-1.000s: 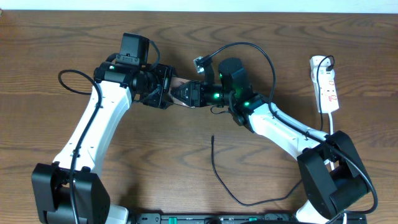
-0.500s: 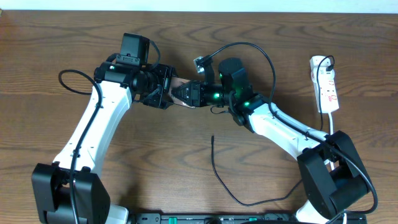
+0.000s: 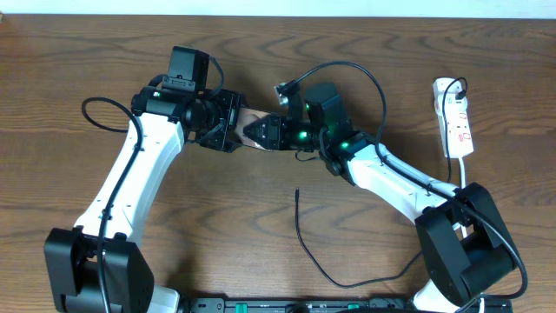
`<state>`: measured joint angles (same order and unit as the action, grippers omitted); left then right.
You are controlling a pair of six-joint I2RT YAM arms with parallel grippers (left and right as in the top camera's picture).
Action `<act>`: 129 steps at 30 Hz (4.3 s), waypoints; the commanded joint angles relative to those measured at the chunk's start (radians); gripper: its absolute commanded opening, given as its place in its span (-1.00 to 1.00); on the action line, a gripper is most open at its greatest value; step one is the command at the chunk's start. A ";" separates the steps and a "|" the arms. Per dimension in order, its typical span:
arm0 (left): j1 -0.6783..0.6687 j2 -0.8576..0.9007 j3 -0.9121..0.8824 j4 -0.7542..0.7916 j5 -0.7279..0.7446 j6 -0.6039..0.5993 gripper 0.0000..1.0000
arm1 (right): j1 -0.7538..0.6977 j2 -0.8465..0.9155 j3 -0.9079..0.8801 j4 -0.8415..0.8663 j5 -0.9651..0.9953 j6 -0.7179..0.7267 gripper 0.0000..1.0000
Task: Plug charger to phone and switch on socket
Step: 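Grasp the phone's top edge with the right gripper beside the left, then open the left gripper and release the phone to the right gripper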
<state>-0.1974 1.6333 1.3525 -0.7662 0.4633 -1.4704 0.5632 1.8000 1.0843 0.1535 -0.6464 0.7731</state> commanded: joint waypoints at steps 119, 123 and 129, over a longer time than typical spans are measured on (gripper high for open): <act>-0.022 -0.036 0.026 0.001 0.000 0.065 0.82 | 0.026 0.013 0.011 0.048 0.068 0.035 -0.98; -0.020 -0.036 0.026 0.001 0.011 0.129 0.83 | 0.000 0.013 0.011 0.044 0.068 0.035 -0.98; 0.038 -0.036 0.026 0.028 0.146 0.249 0.83 | -0.064 0.013 0.011 0.021 0.061 0.051 -0.98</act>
<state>-0.1951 1.6176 1.3525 -0.7498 0.5289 -1.3251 0.5316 1.8153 1.0843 0.1699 -0.5686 0.8070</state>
